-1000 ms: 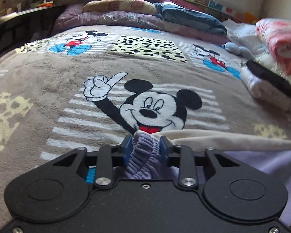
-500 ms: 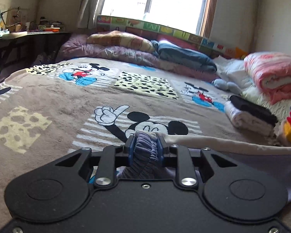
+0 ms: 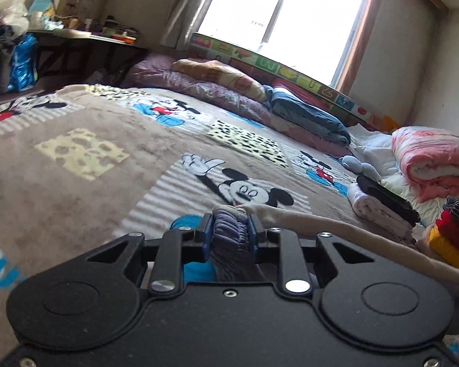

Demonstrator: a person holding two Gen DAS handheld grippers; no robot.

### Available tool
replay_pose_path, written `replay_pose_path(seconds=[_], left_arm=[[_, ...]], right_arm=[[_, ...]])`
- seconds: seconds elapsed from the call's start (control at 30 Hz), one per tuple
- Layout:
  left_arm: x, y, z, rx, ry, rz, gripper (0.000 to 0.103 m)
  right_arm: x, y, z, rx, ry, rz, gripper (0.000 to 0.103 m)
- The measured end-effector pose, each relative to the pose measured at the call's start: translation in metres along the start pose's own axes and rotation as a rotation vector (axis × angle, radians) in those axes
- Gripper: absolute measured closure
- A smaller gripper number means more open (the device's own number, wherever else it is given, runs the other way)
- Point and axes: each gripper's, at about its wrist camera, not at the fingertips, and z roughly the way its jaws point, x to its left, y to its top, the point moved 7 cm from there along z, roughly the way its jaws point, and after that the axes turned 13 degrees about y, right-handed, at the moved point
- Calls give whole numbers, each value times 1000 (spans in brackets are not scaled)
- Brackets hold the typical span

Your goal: Fold clothes

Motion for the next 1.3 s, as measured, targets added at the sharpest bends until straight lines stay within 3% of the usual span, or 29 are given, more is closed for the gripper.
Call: replay_pose_path(seconds=[0.27,0.37,0.47,0.57,0.67,0.8,0.9,1.0,1.13,1.3], left_arm=[[16,-26,-34,2,86,89,77],[31,-26,-46,6,108,41,77],[51,-20,-62,6,130,-87,77],[67,-20,-76,56,112,-249,75],[72,-30,-76,130,63,-389,57],[66,-48,-65,234,-30,-548,56],[52,-52,-62,278,-75,-596,56],[43,-50,-59,277,-69,-605,56],[42,-50,-47,288,-65,-658,55],[45,-56,-24,312,-43,-704,56]], right_arm=[[24,-40,-37,58,53,-47,72],[38,-59,-45,127,91,-102,71],[51,-76,-52,210,108,-155,66],[53,-83,-62,229,115,-125,53],[51,-83,-78,210,131,-55,39],[35,-74,-97,119,186,171,28],[14,-77,-104,59,208,439,25],[-5,-93,-106,34,202,714,21],[-10,-115,-99,-6,257,999,19],[-7,-130,-69,-25,266,1174,19]])
